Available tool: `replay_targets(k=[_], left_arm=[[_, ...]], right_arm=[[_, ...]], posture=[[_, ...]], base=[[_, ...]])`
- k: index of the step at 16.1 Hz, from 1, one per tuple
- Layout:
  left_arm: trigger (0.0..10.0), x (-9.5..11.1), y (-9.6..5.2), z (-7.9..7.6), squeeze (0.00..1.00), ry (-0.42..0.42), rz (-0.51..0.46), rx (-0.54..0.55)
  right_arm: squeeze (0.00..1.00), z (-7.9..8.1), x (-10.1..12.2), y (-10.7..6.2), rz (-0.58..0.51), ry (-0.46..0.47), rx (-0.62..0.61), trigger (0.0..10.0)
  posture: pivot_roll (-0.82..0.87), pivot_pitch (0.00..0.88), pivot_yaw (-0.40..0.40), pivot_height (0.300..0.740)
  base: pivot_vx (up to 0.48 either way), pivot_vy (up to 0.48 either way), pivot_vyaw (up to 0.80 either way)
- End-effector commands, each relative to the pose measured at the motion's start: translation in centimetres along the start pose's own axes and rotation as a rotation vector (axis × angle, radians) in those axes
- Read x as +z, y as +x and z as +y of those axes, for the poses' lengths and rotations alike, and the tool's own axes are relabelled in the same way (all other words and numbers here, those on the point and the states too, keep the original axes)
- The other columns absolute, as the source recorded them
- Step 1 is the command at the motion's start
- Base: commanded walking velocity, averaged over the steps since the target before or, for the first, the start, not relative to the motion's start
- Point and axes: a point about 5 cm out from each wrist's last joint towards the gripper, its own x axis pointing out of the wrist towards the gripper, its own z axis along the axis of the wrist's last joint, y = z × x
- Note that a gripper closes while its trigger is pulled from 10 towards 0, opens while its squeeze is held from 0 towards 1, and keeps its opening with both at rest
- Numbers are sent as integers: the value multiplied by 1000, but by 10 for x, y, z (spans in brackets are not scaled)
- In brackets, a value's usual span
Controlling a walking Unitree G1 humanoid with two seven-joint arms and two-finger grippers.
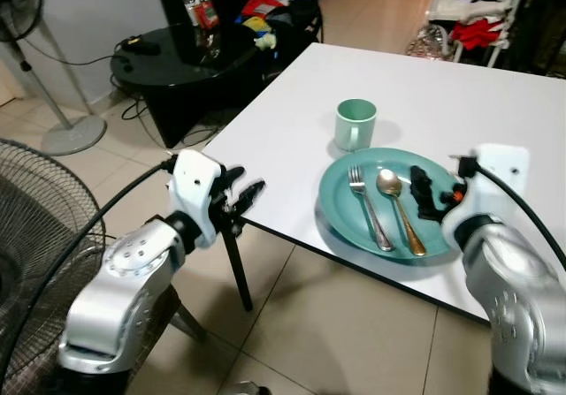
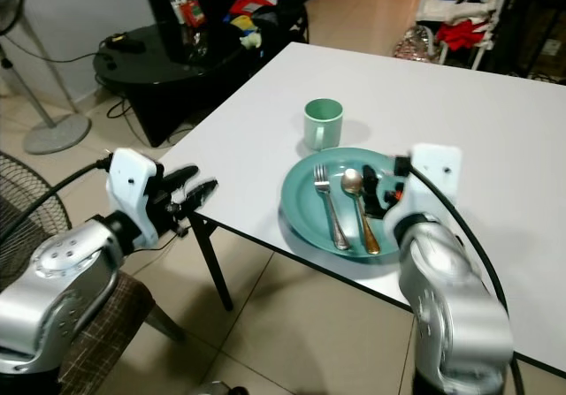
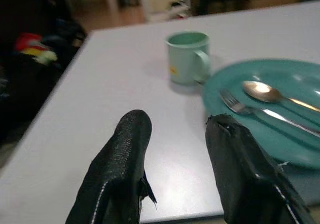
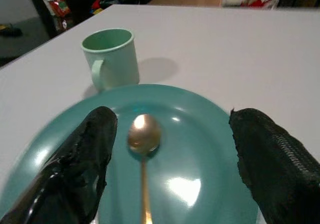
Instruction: Setting the table
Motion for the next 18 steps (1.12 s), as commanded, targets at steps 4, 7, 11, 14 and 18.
replay_targets(k=[4, 7, 11, 14, 18], left_arm=[[10000, -3, 1, -5, 0, 37, -18, 65], [10000, -3, -4, 2, 0, 52, -14, 112], [10000, -9, -1, 9, 0, 57, 0, 153], [10000, -4, 0, 4, 0, 40, -14, 156], [10000, -12, -5, 9, 0, 49, 12, 186]], right_arm=[[1000, 19, 2, -12, -107, -184, 160, 10000], [1000, 33, -5, -13, -136, -257, 264, 10000], [1000, 42, -7, -15, -180, -230, 284, 10000], [1000, 35, -10, -12, -168, -150, 277, 10000], [1000, 42, -13, -11, -153, -131, 325, 10000]], posture=[[-9, 0, 116, 740], [28, 0, 99, 740], [-12, 0, 122, 740], [14, 0, 110, 740], [-10, 0, 122, 740]], base=[[0, 0, 800], [0, 0, 800], [0, 0, 800], [0, 0, 800], [0, 0, 800]])
